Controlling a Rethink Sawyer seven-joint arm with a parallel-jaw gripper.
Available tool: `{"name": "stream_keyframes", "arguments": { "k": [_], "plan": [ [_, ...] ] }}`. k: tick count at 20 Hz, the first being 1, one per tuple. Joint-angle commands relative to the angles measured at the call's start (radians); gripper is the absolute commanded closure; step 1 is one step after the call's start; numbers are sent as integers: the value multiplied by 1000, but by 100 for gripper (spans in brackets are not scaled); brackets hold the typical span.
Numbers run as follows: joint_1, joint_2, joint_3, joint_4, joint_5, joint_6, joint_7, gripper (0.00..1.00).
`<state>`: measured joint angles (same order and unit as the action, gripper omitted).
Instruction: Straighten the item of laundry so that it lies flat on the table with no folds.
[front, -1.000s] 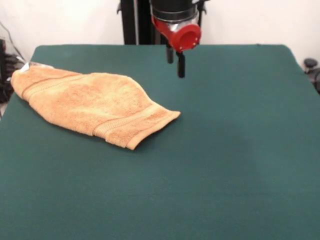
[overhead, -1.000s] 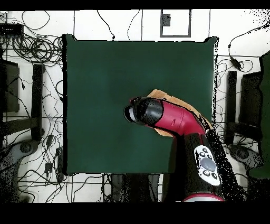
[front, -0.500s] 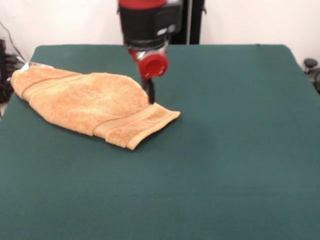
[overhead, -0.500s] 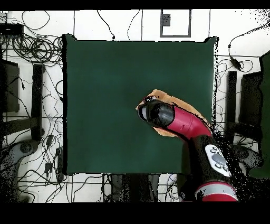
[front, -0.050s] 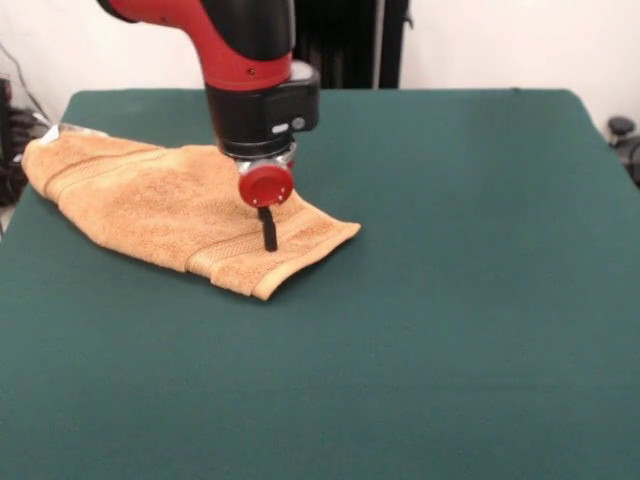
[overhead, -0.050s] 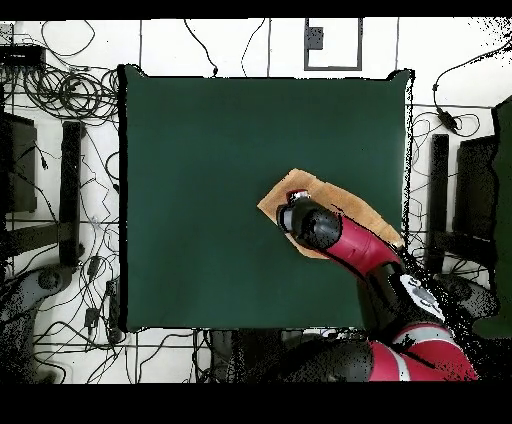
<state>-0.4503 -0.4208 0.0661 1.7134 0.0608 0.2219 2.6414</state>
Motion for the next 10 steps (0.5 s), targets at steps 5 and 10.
{"name": "stream_keyframes", "arguments": {
  "k": [5, 10],
  "plan": [
    [-37, 155, 218, 111, -6, 39, 3, 0],
    [-61, 178, 246, 109, -9, 51, -9, 0]
  ]
}}
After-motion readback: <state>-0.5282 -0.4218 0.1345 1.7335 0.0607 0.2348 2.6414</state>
